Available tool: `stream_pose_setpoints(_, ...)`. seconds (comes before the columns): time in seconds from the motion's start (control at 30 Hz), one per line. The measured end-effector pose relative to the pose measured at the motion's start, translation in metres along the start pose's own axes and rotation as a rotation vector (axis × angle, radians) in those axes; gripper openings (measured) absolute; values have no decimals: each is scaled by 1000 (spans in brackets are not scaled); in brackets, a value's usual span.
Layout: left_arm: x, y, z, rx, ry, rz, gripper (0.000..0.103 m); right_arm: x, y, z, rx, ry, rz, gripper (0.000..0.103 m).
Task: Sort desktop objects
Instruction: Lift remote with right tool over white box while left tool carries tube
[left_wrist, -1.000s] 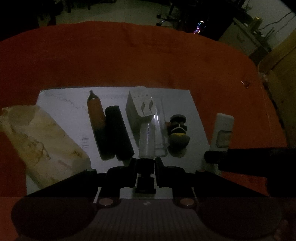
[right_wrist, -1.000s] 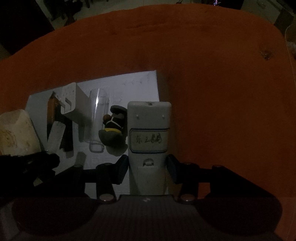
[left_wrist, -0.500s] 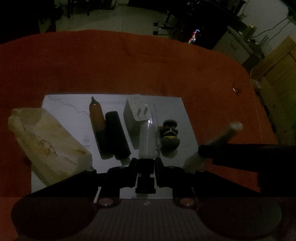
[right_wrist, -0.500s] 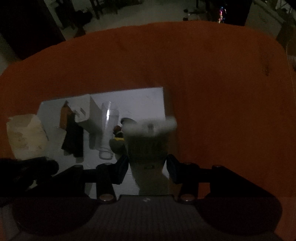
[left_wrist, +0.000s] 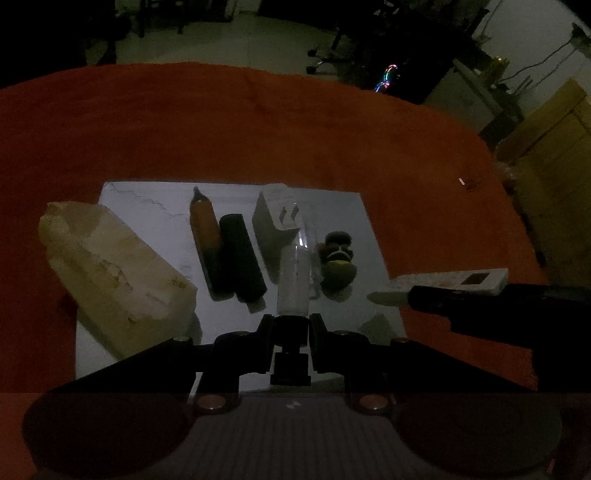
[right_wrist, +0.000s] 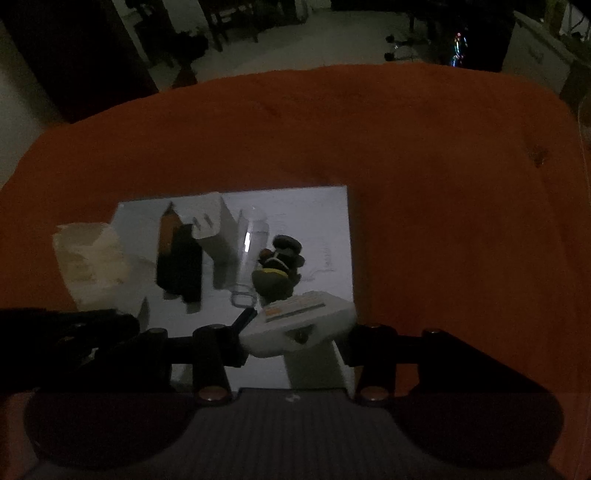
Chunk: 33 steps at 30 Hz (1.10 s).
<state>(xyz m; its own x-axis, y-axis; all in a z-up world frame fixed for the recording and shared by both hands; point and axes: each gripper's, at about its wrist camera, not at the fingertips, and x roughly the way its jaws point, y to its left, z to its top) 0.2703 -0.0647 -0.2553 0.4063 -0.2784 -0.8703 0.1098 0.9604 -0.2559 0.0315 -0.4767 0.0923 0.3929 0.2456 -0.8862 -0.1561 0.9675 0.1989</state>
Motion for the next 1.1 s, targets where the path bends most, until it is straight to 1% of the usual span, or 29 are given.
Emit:
stream_pose_setpoints(0.23,-24,-3,-5,13,-30,-9,16,-35,14,-5,-13,-36,53,47)
stream_pose_setpoints(0.37,-35,-2,-12,20,-36,4,16,-51,26,-11,-30,-35,98,47)
stream_pose_setpoints(0.53,-52,5,-26,18,-44,17,16,-72,42,-24,-70,-38,136,47)
stream_pose_setpoints(0.67,-67,6,-43,43,-40,30,16,-85,49,-39,-81,-29,167,47)
stream_pose_setpoints(0.8,-76,4,-57,53,-27,28,16,-89,53,-56,-84,10,197,47)
stream_pose_setpoints(0.97,-79,0,-71,58,-15,32,16,-85,52,-75,-89,44,190,47)
stream_pose_setpoints(1.1,-72,-3,-85,59,12,43,16,-79,50,-88,-87,68,177,47)
